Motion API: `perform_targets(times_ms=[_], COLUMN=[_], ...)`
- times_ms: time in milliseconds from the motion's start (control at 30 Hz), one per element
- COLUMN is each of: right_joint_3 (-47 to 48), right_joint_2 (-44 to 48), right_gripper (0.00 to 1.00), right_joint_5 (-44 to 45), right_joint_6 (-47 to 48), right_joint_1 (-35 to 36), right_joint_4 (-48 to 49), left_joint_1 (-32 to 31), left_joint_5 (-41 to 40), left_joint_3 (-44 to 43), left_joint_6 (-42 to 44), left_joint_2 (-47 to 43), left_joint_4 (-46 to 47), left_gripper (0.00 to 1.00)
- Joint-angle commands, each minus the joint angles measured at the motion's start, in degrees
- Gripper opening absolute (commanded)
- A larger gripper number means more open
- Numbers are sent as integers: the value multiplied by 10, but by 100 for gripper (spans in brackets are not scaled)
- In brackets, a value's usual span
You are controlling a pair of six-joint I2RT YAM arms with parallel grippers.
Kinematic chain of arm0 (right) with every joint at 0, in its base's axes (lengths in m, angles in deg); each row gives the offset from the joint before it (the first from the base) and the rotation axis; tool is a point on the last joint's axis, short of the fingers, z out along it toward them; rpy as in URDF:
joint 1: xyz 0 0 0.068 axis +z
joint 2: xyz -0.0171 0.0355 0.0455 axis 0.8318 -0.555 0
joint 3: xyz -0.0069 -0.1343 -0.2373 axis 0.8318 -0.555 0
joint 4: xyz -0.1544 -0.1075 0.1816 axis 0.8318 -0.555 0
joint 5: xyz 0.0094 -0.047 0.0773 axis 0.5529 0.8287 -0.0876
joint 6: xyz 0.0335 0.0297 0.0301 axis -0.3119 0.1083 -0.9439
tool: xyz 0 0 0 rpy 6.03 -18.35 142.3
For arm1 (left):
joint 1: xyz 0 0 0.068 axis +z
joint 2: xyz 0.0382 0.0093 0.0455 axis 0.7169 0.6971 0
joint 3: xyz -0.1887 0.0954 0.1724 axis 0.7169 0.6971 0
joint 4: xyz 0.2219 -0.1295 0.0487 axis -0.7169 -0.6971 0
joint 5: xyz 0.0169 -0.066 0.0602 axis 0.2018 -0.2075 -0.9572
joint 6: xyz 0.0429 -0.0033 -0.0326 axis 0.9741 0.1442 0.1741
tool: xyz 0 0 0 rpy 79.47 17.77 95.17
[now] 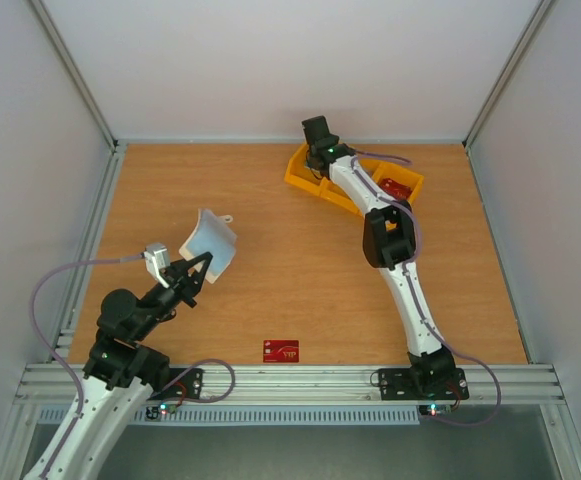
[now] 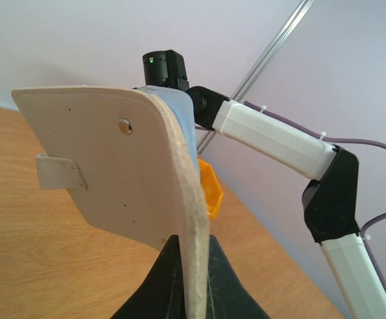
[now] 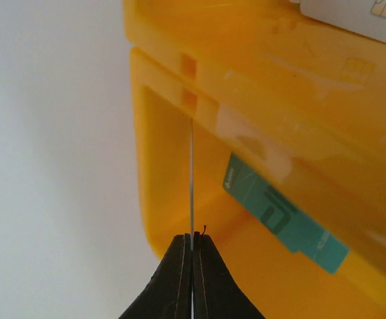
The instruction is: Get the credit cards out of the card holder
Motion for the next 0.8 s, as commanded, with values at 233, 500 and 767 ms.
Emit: perform_targets(times_ms=[233,500,767], right_joint_3=[83,93,77], right_joint_2=[-56,-65,-20], right_gripper=[14,38,44], right_joint_5=[6,-15,-65], right_joint_6=[-36,-43,85], right_joint_1=[-11,-18,-21], right_joint_4=[-74,-71,69], left_joint_1=[3,3,3], left_joint_5=[-9,-13,-9], left_joint_3=[5,4,5], left_joint_6=[2,3,2], left_joint_2=[-10,-6,-7], left_joint_4=[47,44,49], left_gripper=[0,0,0])
